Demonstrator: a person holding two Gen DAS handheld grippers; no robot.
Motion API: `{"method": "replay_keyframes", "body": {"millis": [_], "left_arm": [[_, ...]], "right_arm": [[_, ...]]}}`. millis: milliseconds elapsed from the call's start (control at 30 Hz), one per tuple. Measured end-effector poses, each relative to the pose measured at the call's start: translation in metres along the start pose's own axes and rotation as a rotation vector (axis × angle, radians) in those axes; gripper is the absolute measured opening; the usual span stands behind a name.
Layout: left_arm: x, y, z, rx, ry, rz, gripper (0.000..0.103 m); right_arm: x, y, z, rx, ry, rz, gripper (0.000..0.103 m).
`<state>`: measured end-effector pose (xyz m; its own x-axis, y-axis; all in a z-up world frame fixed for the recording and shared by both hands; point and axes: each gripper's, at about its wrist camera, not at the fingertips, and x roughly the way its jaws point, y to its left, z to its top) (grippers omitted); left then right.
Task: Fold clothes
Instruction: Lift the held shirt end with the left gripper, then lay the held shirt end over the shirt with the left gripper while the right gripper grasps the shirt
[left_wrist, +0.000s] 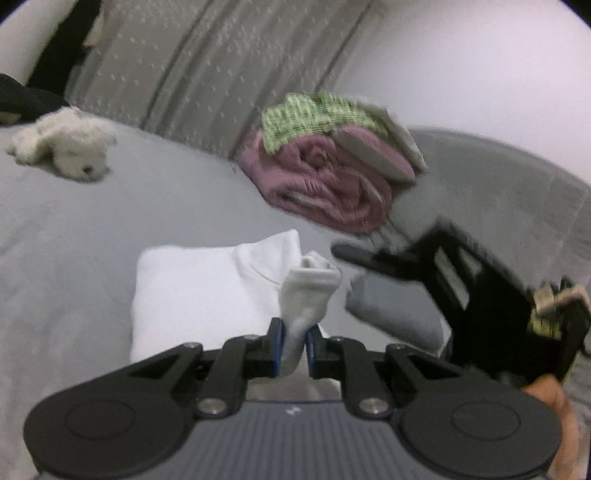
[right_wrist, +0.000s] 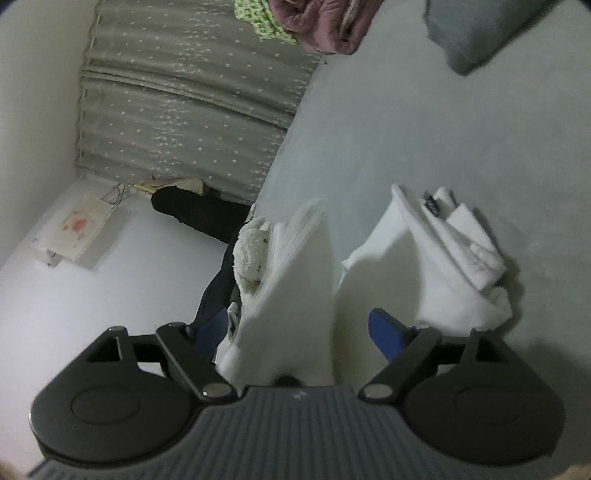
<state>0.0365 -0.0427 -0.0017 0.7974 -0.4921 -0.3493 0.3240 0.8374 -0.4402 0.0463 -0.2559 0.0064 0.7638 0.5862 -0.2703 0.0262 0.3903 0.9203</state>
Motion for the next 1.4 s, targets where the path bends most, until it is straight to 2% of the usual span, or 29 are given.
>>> {"method": "replay_keyframes", "body": {"millis": [167,400,467,533,600,700,1033,1200,1267,1333,1400], "left_arm": [[0.012,-0.001,-0.011,0.035,0.068,0.000,0.014],[0.013,0.000,-0.010,0.040,0.102,-0.025,0.018],[0.013,0.001,-0.010,0.040,0.111,-0.034,0.025],[0.011,0.001,-0.008,0.031,0.125,-0.063,0.042],[0.008,0.001,-0.005,0.019,0.138,-0.099,0.052],[0.000,0.004,0.000,0.017,0.127,-0.108,0.059],[-0.027,0.014,0.016,0.009,0.087,-0.135,0.059],[-0.036,0.028,0.028,0.025,0.040,-0.085,0.057],[-0.037,0.035,0.030,0.027,0.032,-0.049,0.053],[-0.033,0.042,0.030,0.010,0.042,-0.023,0.044],[-0.028,0.048,0.029,-0.010,0.057,0.000,0.040]], "right_arm": [[-0.001,-0.003,0.003,0.005,0.018,-0.038,0.086],[0.001,-0.007,0.002,0.011,0.040,-0.073,0.086],[0.000,-0.009,0.003,0.010,0.045,-0.072,0.086],[0.000,-0.008,0.006,0.006,0.047,-0.072,0.086],[-0.001,-0.008,0.008,0.006,0.048,-0.072,0.086],[0.000,-0.008,0.011,0.007,0.047,-0.073,0.086],[0.002,0.005,0.011,-0.069,0.036,-0.118,0.086],[0.001,0.015,0.007,-0.161,0.023,-0.152,0.085],[0.000,0.018,0.005,-0.192,0.016,-0.161,0.083],[0.000,0.020,0.004,-0.223,0.009,-0.172,0.082],[0.003,0.022,0.001,-0.259,0.005,-0.191,0.079]]}}
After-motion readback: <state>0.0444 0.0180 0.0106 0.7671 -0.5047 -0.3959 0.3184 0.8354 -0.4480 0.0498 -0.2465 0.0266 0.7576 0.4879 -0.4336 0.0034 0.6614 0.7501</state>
